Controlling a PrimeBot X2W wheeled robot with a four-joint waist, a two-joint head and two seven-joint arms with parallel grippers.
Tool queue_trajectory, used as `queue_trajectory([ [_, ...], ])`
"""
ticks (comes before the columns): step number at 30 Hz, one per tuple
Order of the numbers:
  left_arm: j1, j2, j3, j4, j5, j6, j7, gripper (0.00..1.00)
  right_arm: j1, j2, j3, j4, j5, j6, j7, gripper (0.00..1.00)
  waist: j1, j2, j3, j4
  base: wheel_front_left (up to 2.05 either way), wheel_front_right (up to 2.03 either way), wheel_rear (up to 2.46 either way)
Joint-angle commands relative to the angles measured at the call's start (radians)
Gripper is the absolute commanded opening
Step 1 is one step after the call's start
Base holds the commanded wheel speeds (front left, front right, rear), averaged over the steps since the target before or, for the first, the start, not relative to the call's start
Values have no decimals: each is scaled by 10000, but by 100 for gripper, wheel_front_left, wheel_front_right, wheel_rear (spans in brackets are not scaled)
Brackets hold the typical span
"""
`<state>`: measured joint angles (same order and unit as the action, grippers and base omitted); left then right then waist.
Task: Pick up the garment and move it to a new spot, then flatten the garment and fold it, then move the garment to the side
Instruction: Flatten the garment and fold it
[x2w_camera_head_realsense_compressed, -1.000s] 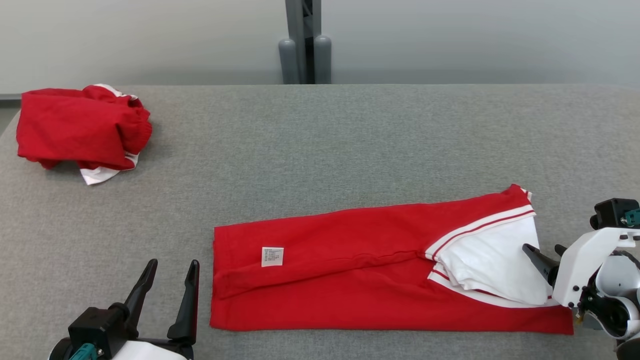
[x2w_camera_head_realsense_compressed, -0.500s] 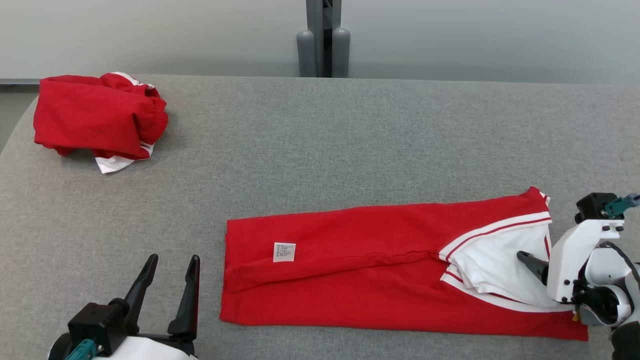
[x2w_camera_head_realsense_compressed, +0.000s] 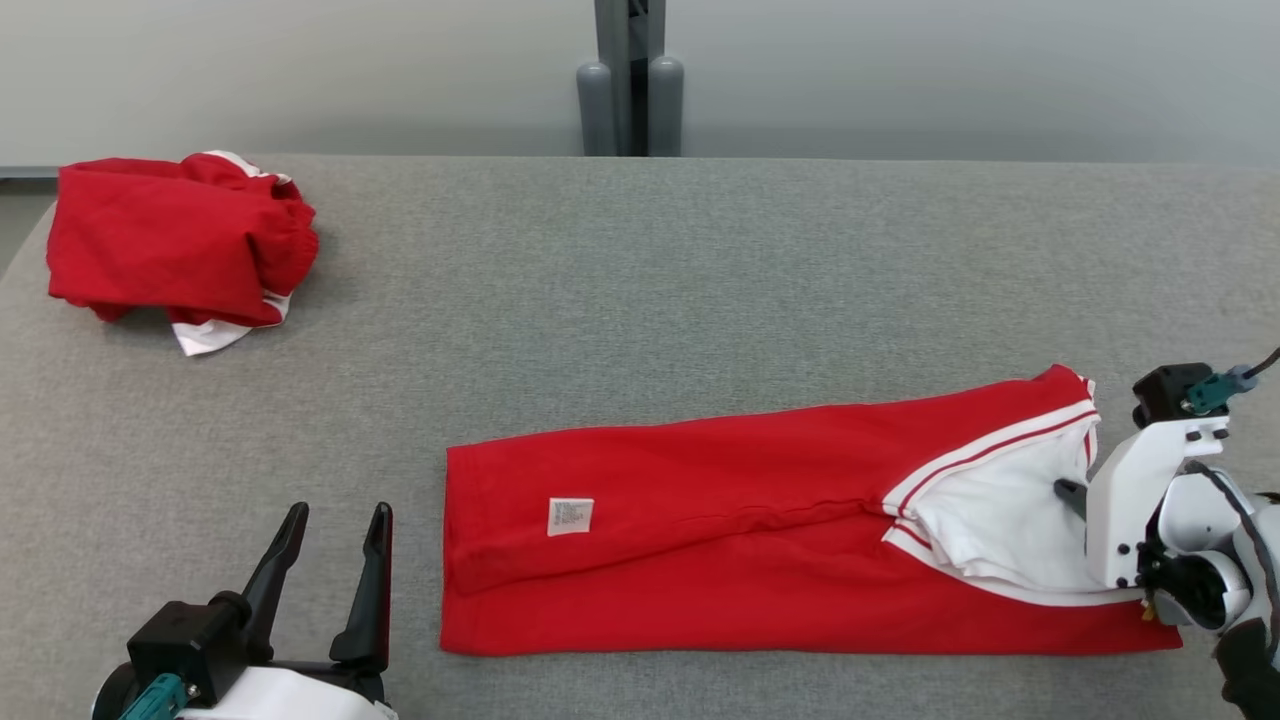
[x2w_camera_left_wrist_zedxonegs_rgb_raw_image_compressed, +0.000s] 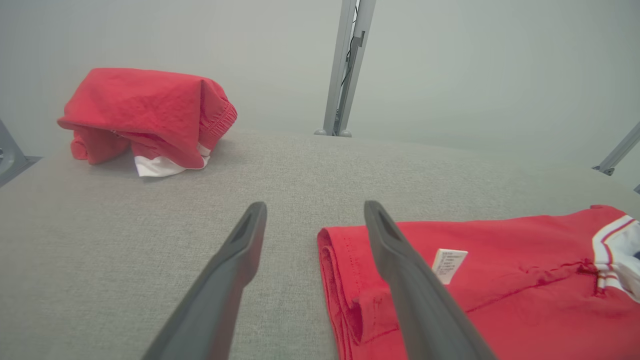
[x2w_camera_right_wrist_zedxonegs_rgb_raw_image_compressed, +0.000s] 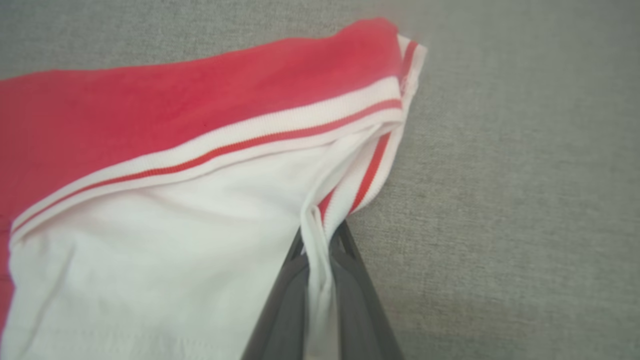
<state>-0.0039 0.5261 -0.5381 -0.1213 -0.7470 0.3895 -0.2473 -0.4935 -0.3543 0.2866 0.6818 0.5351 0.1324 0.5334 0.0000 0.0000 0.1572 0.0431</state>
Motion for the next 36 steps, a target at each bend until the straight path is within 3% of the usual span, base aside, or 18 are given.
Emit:
queue_trajectory([
  [1, -7, 14, 47, -2, 16, -10, -56, 100, -127, -212, -69, 86, -158, -30, -99, 0, 0, 0, -34, -131, 0, 0, 0],
  [15, -25, -213, 193, -132, 261, -106, -141, 100, -592, -1001, -416, -761, -930, -25, -91, 0, 0, 0, -106, -1394, 0, 0, 0],
  [22, -199, -331, 215, -38, 330, -186, -159, 100, -420, -764, -732, -1394, -994, -19, 84, 0, 0, 0, -15, -1806, 0, 0, 0],
  [36, -152, -508, 217, 150, 324, -335, -173, 100, 17, -515, 592, -4544, -472, -18, 908, 0, 0, 0, -335, -1849, 0, 0, 0],
])
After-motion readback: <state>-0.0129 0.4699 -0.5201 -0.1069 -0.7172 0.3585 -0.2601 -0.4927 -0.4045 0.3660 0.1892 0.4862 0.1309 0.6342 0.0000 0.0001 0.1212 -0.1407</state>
